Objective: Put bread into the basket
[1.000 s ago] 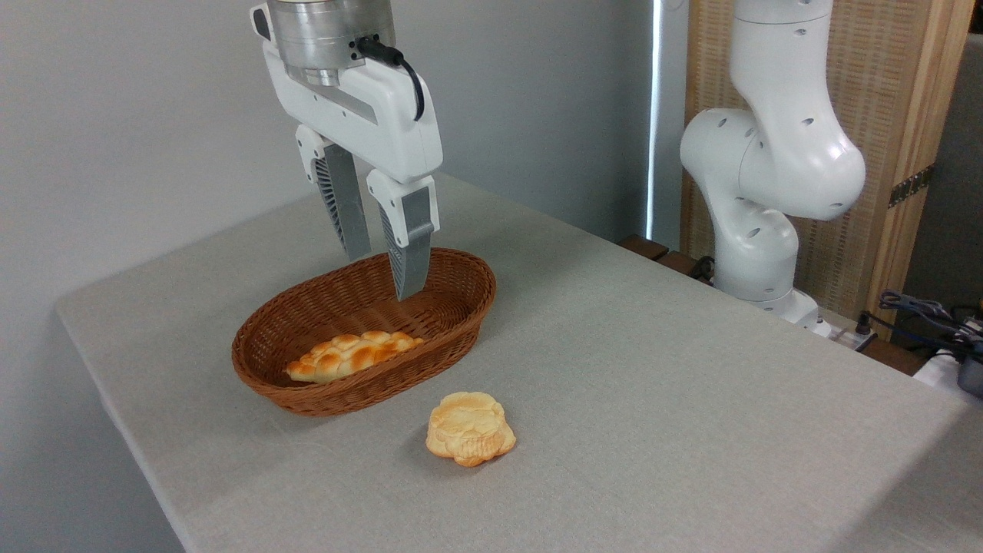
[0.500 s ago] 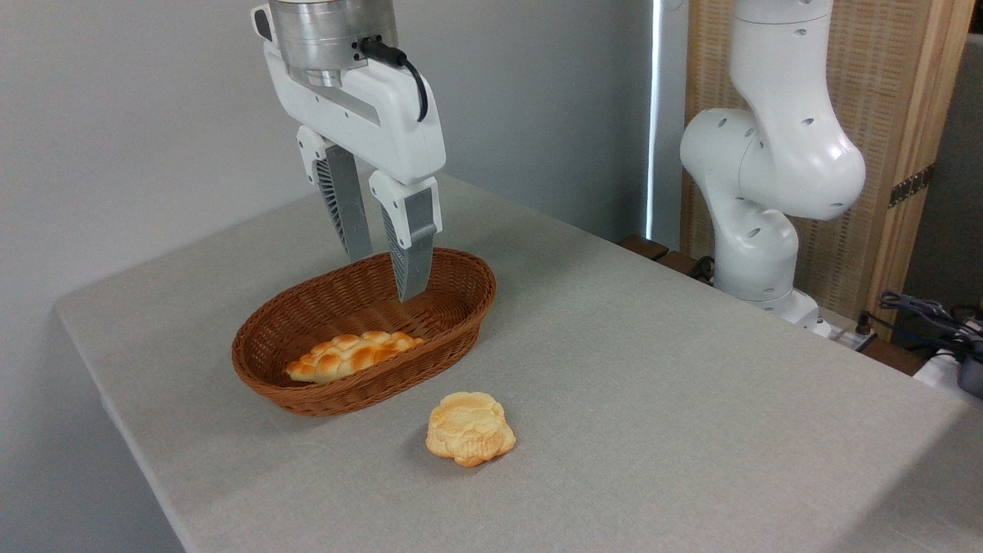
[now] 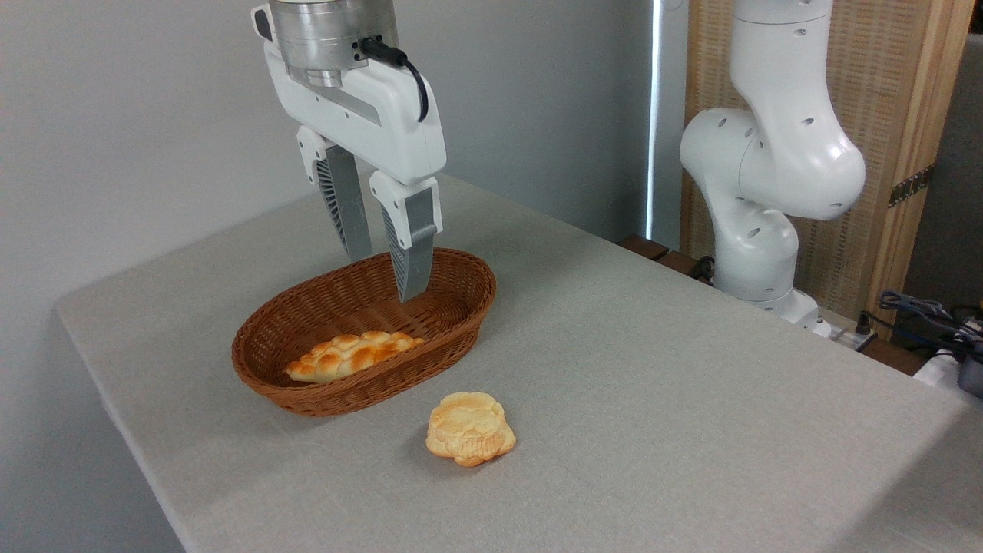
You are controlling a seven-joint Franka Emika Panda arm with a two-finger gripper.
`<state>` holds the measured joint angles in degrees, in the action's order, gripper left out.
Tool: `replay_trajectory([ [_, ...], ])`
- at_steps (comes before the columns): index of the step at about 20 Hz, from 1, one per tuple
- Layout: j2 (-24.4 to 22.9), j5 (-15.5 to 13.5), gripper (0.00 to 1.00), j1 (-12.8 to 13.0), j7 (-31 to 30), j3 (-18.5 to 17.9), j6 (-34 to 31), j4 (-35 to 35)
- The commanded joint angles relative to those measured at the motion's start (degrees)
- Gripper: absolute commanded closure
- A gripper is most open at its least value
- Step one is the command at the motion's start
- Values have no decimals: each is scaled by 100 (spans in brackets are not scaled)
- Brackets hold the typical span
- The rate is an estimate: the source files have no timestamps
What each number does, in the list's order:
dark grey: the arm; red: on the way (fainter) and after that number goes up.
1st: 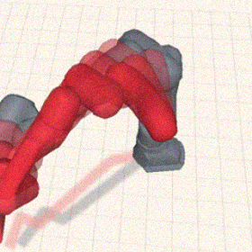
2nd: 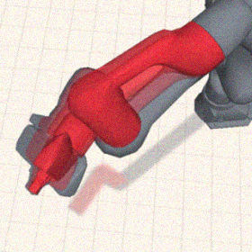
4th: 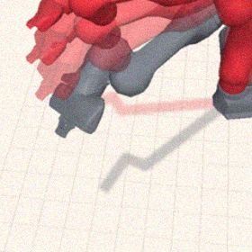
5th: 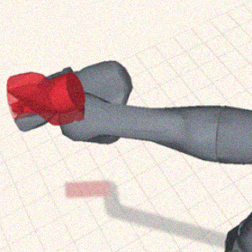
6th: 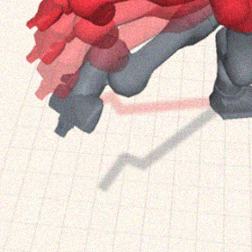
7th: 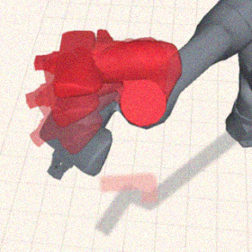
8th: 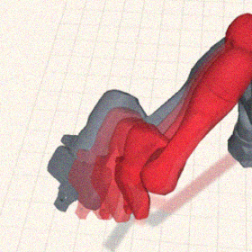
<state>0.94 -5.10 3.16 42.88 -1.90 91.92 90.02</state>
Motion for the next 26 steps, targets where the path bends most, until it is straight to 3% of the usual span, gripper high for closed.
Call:
replay_trajectory([
  [1,-14,44,0,44,27,-56,45,33],
  [16,-146,62,0,44,36,-65,186,376],
  [26,-585,62,0,44,53,-179,563,1017],
])
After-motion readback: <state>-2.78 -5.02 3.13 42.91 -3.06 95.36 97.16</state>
